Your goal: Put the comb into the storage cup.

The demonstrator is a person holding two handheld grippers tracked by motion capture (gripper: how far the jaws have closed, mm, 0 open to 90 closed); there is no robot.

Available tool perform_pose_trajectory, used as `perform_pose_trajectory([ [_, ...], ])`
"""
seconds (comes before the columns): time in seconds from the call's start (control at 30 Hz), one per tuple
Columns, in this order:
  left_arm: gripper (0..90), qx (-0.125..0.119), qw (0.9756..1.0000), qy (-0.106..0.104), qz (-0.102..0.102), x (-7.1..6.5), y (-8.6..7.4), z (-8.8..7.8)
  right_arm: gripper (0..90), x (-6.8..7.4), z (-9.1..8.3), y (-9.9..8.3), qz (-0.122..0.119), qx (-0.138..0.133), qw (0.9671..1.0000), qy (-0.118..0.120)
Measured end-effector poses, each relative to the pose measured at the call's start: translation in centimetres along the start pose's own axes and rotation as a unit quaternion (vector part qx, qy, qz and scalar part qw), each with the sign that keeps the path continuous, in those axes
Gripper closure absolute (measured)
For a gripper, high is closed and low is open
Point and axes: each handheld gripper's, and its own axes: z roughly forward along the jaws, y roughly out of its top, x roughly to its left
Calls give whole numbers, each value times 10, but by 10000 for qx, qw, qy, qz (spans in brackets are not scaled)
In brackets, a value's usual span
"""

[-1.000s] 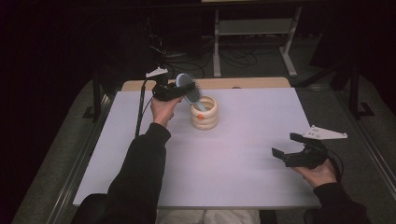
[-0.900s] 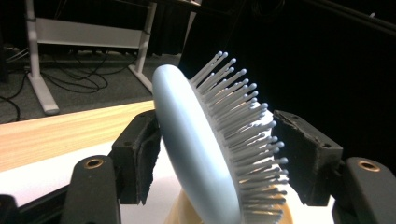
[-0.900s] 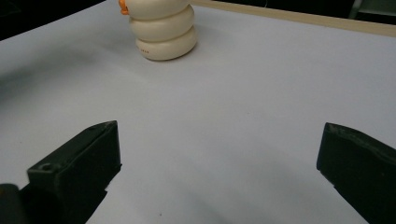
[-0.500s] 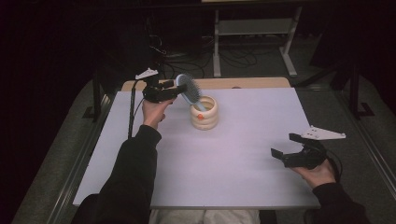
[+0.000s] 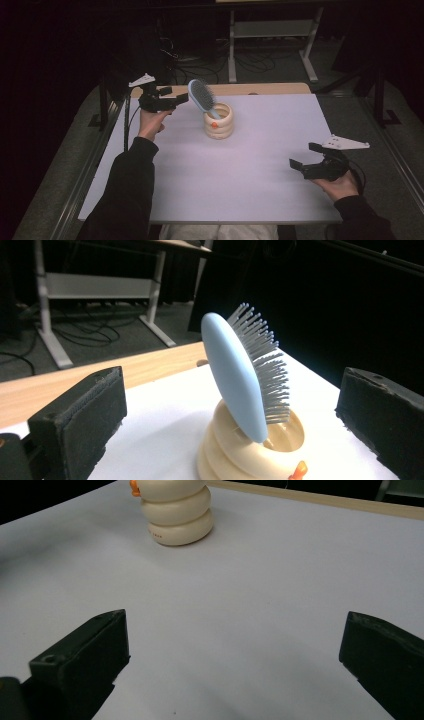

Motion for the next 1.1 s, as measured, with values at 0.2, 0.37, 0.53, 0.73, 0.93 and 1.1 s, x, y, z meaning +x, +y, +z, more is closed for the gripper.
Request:
perform_pose_trajectory([
  [0.2, 0, -80, 9999, 78, 87, 3, 0, -22, 0, 1, 2, 0, -32, 21, 10000, 11],
  [0.37, 0, -72, 9998, 141, 132, 9, -4, -37, 0, 2, 2, 1, -65, 28, 10000, -3],
  [0.53, 0, -82, 9995, 226, 184, 12, -9, -50, 0, 2, 1, 1, -50, 10, 10000, 13],
  [0.73, 0, -55, 9991, 279, 318, 12, -16, -64, 0, 2, 1, 1, -19, 5, 10000, 14],
  [0.93, 0, -15, 9989, 332, 340, 13, -21, -75, 0, 2, 1, 1, -7, 13, 10000, 24],
  [1.1, 0, 20, 9988, 375, 323, 16, -27, -84, 0, 2, 1, 0, 11, 17, 10000, 36],
])
